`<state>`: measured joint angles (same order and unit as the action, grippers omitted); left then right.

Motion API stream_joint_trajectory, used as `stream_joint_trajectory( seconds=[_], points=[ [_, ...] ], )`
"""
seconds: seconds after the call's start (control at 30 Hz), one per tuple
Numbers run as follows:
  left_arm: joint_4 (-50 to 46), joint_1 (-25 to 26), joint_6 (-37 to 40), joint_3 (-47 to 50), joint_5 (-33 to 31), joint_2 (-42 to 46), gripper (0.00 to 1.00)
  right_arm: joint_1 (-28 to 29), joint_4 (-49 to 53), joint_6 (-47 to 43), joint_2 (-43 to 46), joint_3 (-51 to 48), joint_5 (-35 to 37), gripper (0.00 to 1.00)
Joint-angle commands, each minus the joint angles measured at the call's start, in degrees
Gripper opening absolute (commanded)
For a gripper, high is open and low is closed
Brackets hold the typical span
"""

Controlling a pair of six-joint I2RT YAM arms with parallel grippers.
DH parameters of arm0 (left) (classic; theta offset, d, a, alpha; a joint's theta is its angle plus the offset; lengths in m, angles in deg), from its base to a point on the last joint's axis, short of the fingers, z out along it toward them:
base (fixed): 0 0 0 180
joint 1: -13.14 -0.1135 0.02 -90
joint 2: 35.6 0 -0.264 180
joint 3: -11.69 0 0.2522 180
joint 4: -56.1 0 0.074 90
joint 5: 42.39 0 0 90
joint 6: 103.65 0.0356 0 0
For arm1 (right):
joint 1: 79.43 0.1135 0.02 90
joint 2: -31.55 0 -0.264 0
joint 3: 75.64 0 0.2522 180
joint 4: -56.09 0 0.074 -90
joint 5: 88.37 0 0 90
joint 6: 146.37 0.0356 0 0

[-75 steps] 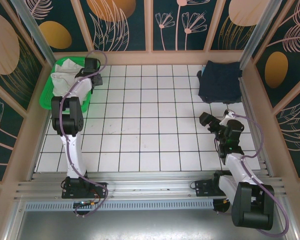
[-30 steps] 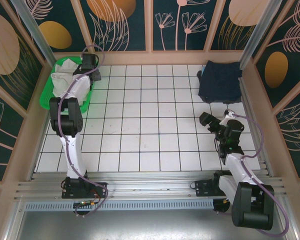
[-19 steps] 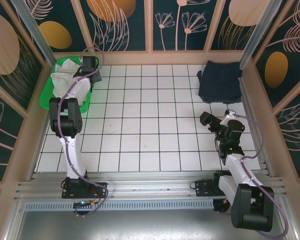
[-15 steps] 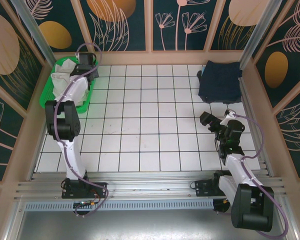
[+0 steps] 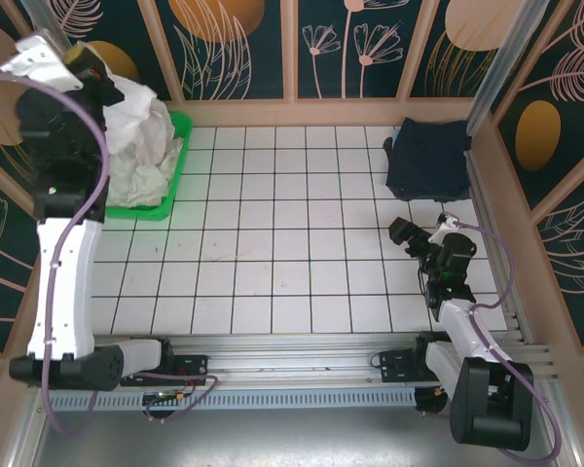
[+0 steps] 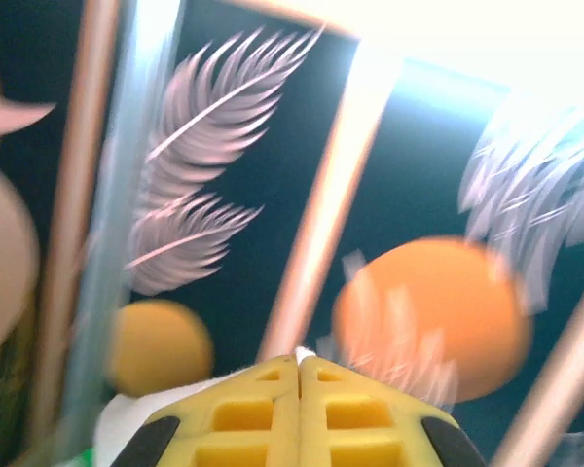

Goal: Fold and stack the t-shirts

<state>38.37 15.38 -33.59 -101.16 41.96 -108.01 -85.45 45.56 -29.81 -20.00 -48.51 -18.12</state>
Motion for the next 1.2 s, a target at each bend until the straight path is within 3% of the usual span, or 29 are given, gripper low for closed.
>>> stream_joint_trajectory(
  seconds=[0.0,0.17,0.37,0.47,0.67,0.83,1.0,1.17],
  points=[
    [4.5,1.3,-8.1,-3.3,19.7,-3.4,0.0,-0.4,-3.1,0.9,0.0,-0.4,-1.6,0.99],
    [3.9,11.5,-5.4,-12.3,24.1,-7.4,0.0,-0.4,-3.0,1.1,1.1,-0.8,-2.7,0.99],
    [4.9,14.8,-6.6,-20.4,24.9,-12.1,0.0,-0.4,-3.1,1.1,2.1,-1.0,-3.7,0.99],
    [0.4,17.6,-6.9,-24.1,23.2,-13.5,0.0,-0.5,-3.5,0.7,2.6,-1.3,-4.0,0.99],
    [3.3,24.5,-5.1,-18.9,21.3,-12.7,0.0,-0.5,-4.4,0.8,3.0,-1.7,-4.4,0.99],
    [2.5,27.2,-4.7,-18.8,23.8,-16.2,0.0,-0.5,-4.4,0.8,3.0,-1.6,-5.2,0.99],
    [-0.1,27.1,-0.9,-9.7,13.2,-14.8,0.01,-0.2,-5.2,0.9,2.7,-1.8,-5.8,0.99],
    [3.6,27.0,7.7,8.8,-5.8,-9.7,0.05,0.4,-5.7,1.1,0.3,-1.3,-4.9,0.99]
  ],
)
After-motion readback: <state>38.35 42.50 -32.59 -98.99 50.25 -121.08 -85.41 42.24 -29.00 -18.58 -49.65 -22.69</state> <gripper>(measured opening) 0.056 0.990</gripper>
